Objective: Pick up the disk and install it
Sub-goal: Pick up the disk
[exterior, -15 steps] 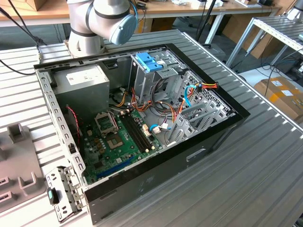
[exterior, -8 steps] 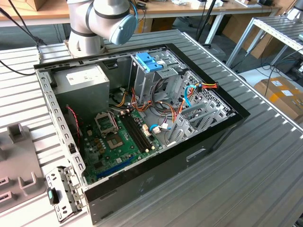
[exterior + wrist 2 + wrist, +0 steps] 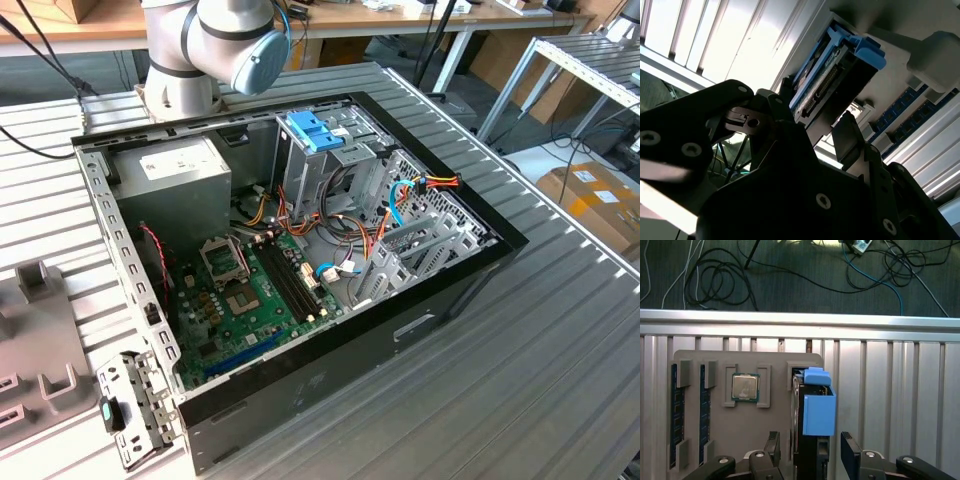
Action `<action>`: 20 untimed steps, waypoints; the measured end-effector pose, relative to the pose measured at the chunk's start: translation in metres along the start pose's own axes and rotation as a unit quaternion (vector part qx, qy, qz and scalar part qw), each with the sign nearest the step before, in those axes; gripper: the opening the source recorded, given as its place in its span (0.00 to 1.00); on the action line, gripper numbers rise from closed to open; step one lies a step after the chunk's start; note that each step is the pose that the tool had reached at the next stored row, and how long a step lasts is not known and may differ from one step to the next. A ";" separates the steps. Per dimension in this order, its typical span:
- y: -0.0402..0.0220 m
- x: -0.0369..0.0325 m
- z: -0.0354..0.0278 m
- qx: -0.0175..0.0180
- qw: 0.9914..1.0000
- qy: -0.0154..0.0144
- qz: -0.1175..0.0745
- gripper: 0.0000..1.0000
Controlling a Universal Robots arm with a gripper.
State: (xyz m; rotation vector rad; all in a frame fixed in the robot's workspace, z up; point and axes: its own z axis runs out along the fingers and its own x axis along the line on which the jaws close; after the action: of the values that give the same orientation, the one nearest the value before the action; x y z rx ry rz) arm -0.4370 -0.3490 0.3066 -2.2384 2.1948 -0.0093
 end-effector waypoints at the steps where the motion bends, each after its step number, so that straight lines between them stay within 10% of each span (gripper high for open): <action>1: 0.0000 0.0000 0.0000 0.000 1.000 0.000 0.000 0.60; 17: 0.0000 -0.0001 0.0013 0.000 1.000 -0.001 0.000 0.60; 20: 0.0000 -0.0001 0.0012 0.000 1.000 -0.001 0.000 0.45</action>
State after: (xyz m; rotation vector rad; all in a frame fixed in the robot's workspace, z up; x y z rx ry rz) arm -0.4370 -0.3489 0.3054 -2.2374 2.1940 -0.0073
